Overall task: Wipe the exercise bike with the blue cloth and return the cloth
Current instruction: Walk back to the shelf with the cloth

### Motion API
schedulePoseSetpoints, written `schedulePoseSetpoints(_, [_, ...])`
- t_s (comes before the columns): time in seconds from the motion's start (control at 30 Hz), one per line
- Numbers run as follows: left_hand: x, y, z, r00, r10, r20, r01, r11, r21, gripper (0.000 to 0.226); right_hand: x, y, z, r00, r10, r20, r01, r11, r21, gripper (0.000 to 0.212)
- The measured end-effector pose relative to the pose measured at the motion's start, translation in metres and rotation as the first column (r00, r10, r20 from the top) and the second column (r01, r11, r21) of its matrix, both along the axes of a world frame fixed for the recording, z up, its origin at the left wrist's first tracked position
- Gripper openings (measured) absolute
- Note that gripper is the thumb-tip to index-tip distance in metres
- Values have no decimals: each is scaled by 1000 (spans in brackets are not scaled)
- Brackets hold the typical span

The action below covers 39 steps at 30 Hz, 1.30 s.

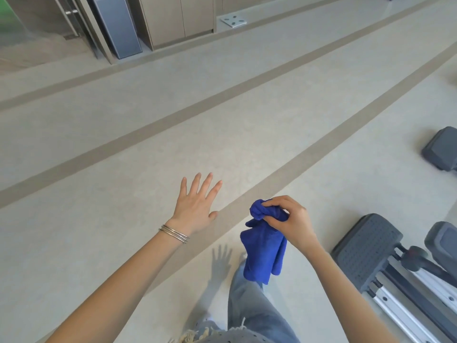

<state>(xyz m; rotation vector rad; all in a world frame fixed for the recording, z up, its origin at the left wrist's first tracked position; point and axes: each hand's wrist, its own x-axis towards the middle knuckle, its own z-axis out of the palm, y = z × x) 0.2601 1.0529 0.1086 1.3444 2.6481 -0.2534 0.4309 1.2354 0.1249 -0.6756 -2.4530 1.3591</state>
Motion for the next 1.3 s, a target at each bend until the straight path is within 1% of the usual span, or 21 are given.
schedulePoseSetpoints(0.27, [-72, 127, 17, 999, 48, 0, -47, 996, 72, 76, -88, 130, 18, 996, -84, -35, 82, 995, -58, 34])
schedulePoseSetpoints(0.4, [-92, 167, 17, 997, 67, 30, -69, 994, 81, 76, -120, 170, 23, 998, -60, -28, 59, 997, -48, 32])
schedulePoseSetpoints(0.57, [-123, 191, 11, 994, 101, 41, -103, 993, 59, 75, -153, 200, 18, 1000, -11, -7, 11, 998, -58, 33])
schedulePoseSetpoints(0.67, [-152, 200, 9, 992, 115, 44, -117, 992, 46, 75, -180, 213, 12, 1000, 5, 6, -5, 999, -54, 39])
schedulePoseSetpoints(0.77, [-186, 212, 5, 992, 121, 46, -122, 992, 42, 74, -213, 224, 6, 1000, 17, 19, -16, 999, -48, 36])
schedulePoseSetpoints(0.9, [-241, 232, 1, 993, 106, 45, -108, 993, 36, 74, -272, 240, 5, 999, 40, 15, -40, 998, -39, 33])
schedulePoseSetpoints(1.03, [-309, 256, 5, 996, 81, 41, -83, 996, 42, 73, -340, 257, 14, 1000, 29, -4, -29, 999, -26, 34])
schedulePoseSetpoints(1.2, [-388, 280, 10, 1000, 24, -7, -23, 998, 52, 72, -416, 274, 19, 1000, 1, -24, -1, 1000, -14, 35])
schedulePoseSetpoints(1.3, [-423, 289, 10, 1000, 18, -4, -17, 999, 44, 72, -451, 281, 17, 1000, 17, -7, -17, 1000, 6, 36])
